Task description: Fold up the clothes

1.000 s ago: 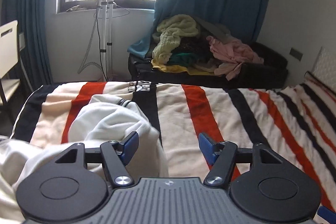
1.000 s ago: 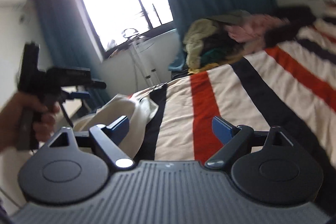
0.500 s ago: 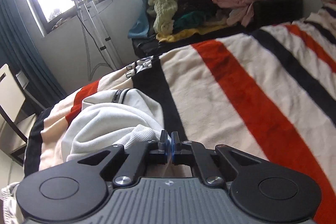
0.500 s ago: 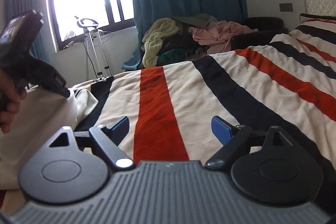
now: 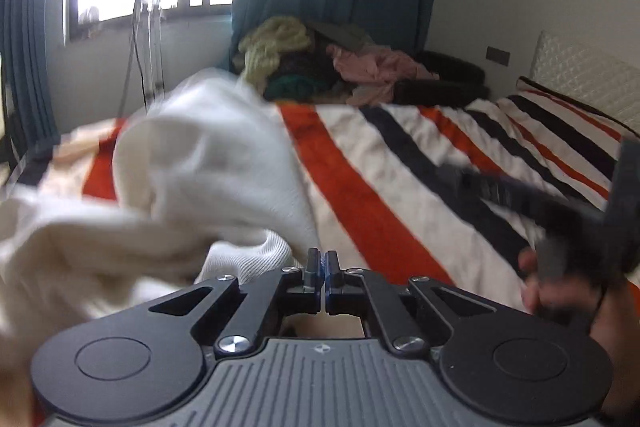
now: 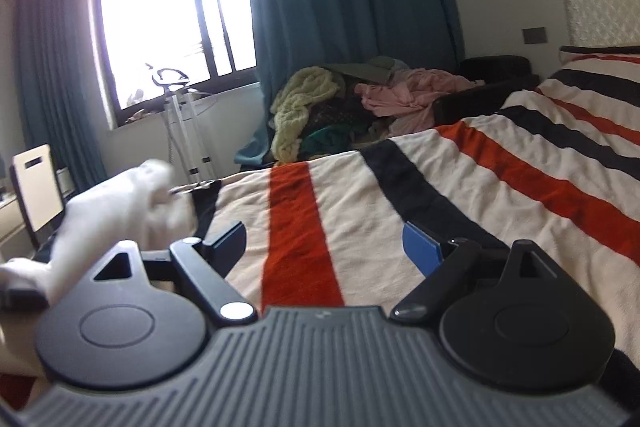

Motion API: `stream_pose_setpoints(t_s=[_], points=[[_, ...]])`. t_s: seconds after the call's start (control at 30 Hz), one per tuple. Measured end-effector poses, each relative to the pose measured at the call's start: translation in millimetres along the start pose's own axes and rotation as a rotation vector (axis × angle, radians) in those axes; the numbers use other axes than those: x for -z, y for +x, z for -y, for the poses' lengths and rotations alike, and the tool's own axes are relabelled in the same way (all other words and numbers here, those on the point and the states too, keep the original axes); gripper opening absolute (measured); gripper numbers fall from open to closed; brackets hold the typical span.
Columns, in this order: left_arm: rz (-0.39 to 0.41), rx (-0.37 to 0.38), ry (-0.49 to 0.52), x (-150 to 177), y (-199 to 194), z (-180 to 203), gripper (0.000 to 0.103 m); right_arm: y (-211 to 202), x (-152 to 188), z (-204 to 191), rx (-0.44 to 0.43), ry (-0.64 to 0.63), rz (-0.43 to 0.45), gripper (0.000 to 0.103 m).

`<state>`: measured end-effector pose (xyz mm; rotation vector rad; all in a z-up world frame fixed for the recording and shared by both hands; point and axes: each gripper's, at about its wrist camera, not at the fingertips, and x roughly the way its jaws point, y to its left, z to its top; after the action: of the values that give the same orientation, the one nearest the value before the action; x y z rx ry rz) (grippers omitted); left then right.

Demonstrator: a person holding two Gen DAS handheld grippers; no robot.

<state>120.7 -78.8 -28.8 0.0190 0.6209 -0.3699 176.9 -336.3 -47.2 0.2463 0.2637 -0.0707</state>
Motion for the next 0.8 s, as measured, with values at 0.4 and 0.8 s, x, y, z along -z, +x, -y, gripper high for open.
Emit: stream_pose_setpoints(t_s=[0.4,0.8], points=[[0.088,0.146,-0.185,44,-26,-43,0.038,-15,19,-15,-0.146,0.053,-0.216,0.087],[0.203,-0.134,-0.134,22,-38,-95,0.057,55,-15,-86,-0.269,-0.057,-0.251,0.087]])
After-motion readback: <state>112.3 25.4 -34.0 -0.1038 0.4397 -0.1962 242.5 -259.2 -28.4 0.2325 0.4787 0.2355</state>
